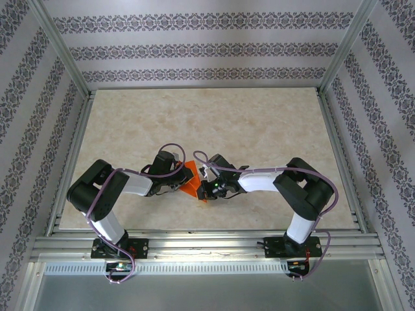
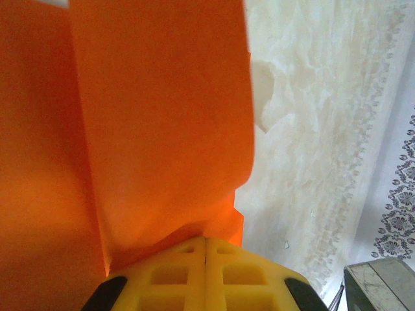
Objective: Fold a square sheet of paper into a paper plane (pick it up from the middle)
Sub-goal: Fourth fold the wing at the center of the table.
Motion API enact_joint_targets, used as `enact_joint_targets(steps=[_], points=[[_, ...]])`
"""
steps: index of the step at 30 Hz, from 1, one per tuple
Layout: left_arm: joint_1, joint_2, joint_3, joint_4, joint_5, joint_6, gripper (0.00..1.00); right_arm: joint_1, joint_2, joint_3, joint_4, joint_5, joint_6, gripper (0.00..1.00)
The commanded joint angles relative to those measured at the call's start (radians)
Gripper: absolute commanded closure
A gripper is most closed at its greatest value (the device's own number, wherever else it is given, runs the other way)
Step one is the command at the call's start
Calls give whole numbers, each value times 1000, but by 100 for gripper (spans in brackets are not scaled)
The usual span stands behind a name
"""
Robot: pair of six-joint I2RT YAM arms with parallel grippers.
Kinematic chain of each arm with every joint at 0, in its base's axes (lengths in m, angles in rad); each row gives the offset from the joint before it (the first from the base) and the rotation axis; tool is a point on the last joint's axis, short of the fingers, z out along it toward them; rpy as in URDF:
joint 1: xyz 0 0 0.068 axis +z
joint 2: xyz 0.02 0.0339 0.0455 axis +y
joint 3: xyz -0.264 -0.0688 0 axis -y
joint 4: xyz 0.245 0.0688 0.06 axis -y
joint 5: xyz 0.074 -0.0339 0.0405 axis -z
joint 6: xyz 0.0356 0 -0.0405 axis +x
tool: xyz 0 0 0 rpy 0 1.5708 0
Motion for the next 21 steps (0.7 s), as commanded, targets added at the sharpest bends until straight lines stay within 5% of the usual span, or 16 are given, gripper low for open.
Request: enact_joint_targets(steps=[1,21], points=[[8,16,-20,-28,-17,-7,97,-9,-15,-2,-40,39,-17,94],[6,31,-15,-29,-19,-4,97,-28,-15,-133,81,-11,48,93]])
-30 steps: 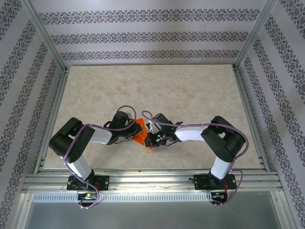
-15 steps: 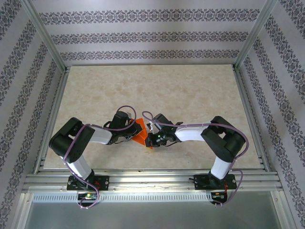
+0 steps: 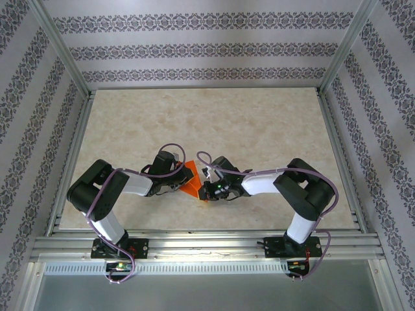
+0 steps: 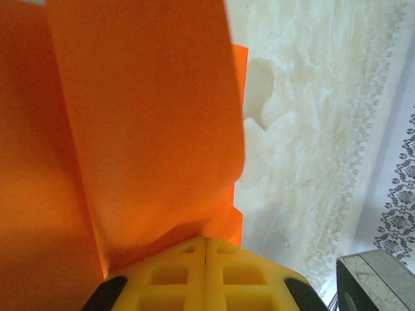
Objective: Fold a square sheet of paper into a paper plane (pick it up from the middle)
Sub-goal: Fourth fold the wing at the center of the table.
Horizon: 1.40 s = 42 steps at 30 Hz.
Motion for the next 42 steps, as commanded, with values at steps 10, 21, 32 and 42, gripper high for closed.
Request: enact_joint_targets(steps=[10,21,32,42], points=[[9,41,-20,-25,-36,-11,97,-25,-74,-130,-21,-22,6,91],[8,32,-16,-27,-32,-11,97,-26,-211,-106,-104,-20,-28,91],[8,31,-21,-17,-29,-14,97,-25,-58,99,-105,-43,-8,91],[8,31,-21,-13,-25,-17,97,-24,31,150,-140,9,-28,91]])
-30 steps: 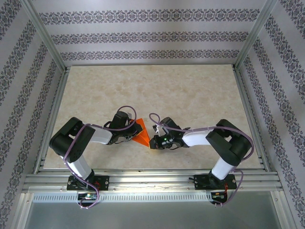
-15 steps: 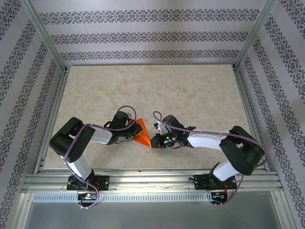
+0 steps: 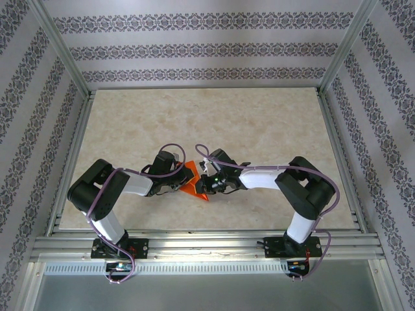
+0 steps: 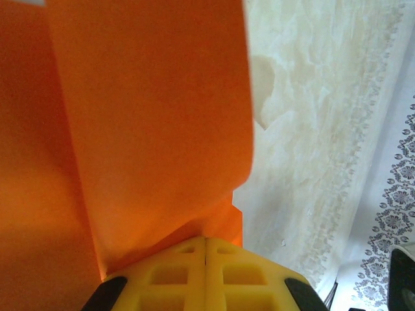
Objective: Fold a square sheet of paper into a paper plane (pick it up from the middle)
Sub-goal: Fourth fold the wing at the center of the table.
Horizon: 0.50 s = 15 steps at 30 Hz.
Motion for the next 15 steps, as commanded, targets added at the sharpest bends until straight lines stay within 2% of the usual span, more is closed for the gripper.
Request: enact_joint_targets(steps=[1,15], points=[[8,24,-20,-22,-31,4,97,-8,22,25,-21,33,-18,91],[9,3,-14,-50,-36,21,97,-39,52,-93,93,9,66,91]])
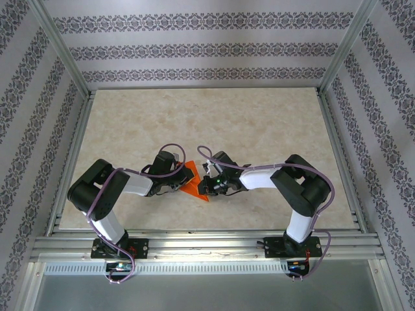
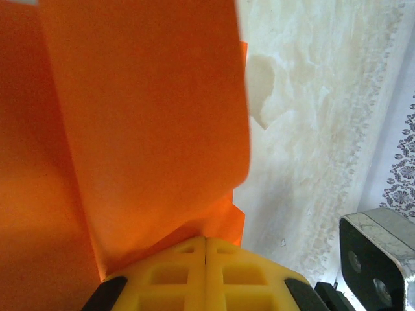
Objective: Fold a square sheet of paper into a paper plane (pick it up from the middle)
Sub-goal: Fourth fold the wing at the center of the table.
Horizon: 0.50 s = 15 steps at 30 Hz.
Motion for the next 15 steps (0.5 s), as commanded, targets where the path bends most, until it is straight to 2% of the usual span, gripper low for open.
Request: enact_joint_targets(steps=[1,5,9,15], points=[[8,0,-12,-58,-37,24,97,-12,9,-49,23,1,37,91],[7,-20,5,-67,-23,42,96,-14,9,-69,37,-10,48,91],[6,-76,32,-78,16,74,89,-13,13,-72,33,-11,56,95],[-24,-152,59,-231,17,132,89,-13,15,-65,14,-6,57,97]])
